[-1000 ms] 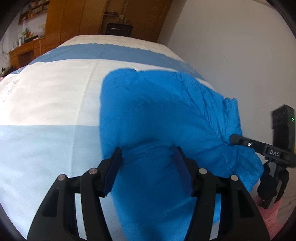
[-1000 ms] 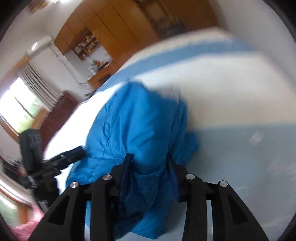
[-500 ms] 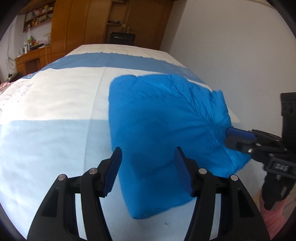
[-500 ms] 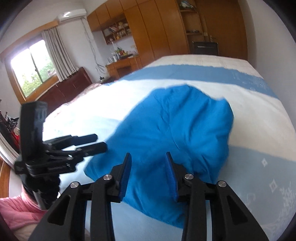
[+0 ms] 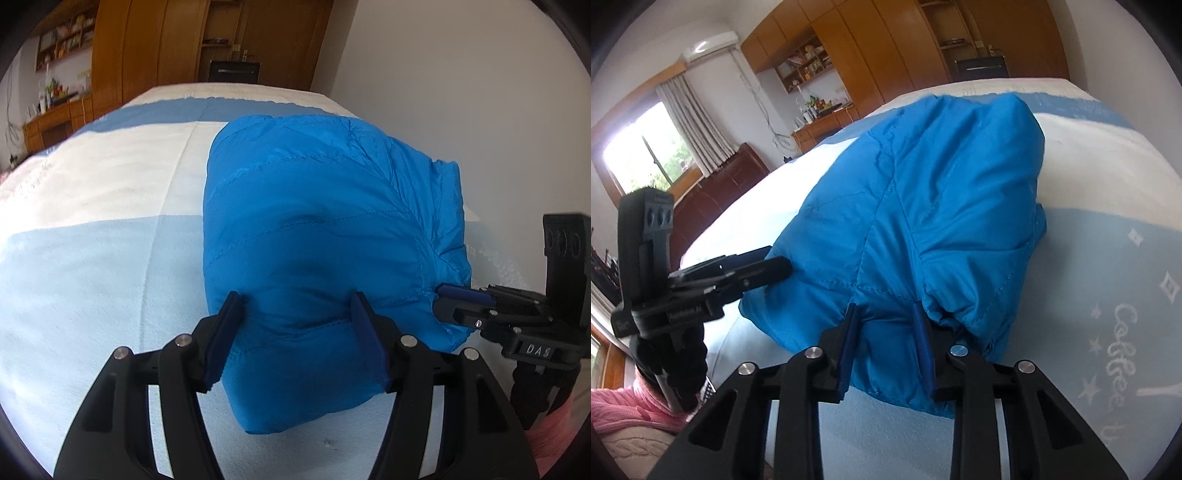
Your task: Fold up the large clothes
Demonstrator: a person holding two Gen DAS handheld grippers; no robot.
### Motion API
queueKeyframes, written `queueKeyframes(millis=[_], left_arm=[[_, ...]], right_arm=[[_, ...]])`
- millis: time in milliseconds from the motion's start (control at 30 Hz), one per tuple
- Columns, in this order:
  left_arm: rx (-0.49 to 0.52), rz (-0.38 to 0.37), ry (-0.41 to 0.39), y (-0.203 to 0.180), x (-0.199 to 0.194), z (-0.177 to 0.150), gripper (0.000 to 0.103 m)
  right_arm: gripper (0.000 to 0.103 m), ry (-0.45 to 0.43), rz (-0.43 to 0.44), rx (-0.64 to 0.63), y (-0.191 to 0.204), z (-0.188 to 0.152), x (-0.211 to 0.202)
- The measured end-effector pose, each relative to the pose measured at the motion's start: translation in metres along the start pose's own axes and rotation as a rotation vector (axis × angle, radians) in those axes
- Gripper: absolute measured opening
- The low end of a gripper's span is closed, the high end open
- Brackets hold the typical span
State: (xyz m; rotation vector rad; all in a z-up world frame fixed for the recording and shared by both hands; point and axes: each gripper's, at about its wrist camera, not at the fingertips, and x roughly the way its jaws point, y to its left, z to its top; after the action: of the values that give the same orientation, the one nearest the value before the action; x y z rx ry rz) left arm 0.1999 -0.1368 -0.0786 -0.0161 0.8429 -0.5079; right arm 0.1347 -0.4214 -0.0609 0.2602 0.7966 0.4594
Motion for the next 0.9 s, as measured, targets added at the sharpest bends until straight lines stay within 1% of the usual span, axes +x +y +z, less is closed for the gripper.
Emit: queueKeyframes(millis=[67,133,200,267,333,367,400,433,500,533,567,633,733,833,900], left_arm=[[-0.014,-0.021,0.018,0.004,-0.001,0.009,0.060],[-0.040,-0.043,0.024,0.011,-0.003,0.019,0.060],[-0.059,-0.063,0.015,0.016,-0.006,0.038,0.060],[-0.060,-0.051,-0.007,0.016,-0.006,0.058,0.060],[-0.061,-0.055,-0.007,0.017,0.000,0.077,0.060],[-0.060,-0.073,0.009,0.018,0.010,0.091,0.059],[-0.059,-0.067,0.015,0.017,0.017,0.099,0.059],[-0.058,-0.042,0.017,0.017,0.026,0.108,0.059],[-0.058,-0.031,0.039,0.019,0.043,0.120,0.058],[-0.063,-0.034,0.054,0.020,0.051,0.123,0.058],[-0.072,-0.048,0.084,0.022,0.063,0.127,0.058],[-0.085,-0.078,0.145,0.024,0.085,0.130,0.058],[-0.079,-0.103,0.208,0.027,0.107,0.133,0.059],[-0.086,-0.126,0.253,0.031,0.122,0.133,0.059],[-0.084,-0.132,0.269,0.031,0.127,0.132,0.059]], right_arm=[[0.029,0.006,0.023,0.001,0.000,0.012,-0.008],[0.029,-0.007,0.055,0.005,-0.001,0.024,-0.020],[0.030,-0.034,0.051,-0.004,0.001,0.042,-0.028],[0.031,-0.079,-0.017,-0.040,0.004,0.068,-0.033],[0.033,-0.102,-0.077,-0.057,0.004,0.090,-0.028],[0.033,-0.097,-0.072,-0.056,0.003,0.102,-0.022],[0.033,-0.090,-0.067,-0.049,0.001,0.108,-0.018],[0.033,-0.078,-0.078,-0.039,-0.001,0.118,-0.009],[0.033,-0.059,-0.130,-0.035,-0.009,0.130,0.007],[0.033,-0.051,-0.152,-0.028,-0.013,0.133,0.013],[0.030,-0.041,-0.166,-0.015,-0.020,0.133,0.018],[0.029,-0.008,-0.155,0.025,-0.034,0.131,0.030],[0.028,0.043,-0.122,0.080,-0.053,0.120,0.048],[0.027,0.045,-0.087,0.120,-0.071,0.107,0.055],[0.026,0.027,-0.062,0.154,-0.079,0.098,0.058]])
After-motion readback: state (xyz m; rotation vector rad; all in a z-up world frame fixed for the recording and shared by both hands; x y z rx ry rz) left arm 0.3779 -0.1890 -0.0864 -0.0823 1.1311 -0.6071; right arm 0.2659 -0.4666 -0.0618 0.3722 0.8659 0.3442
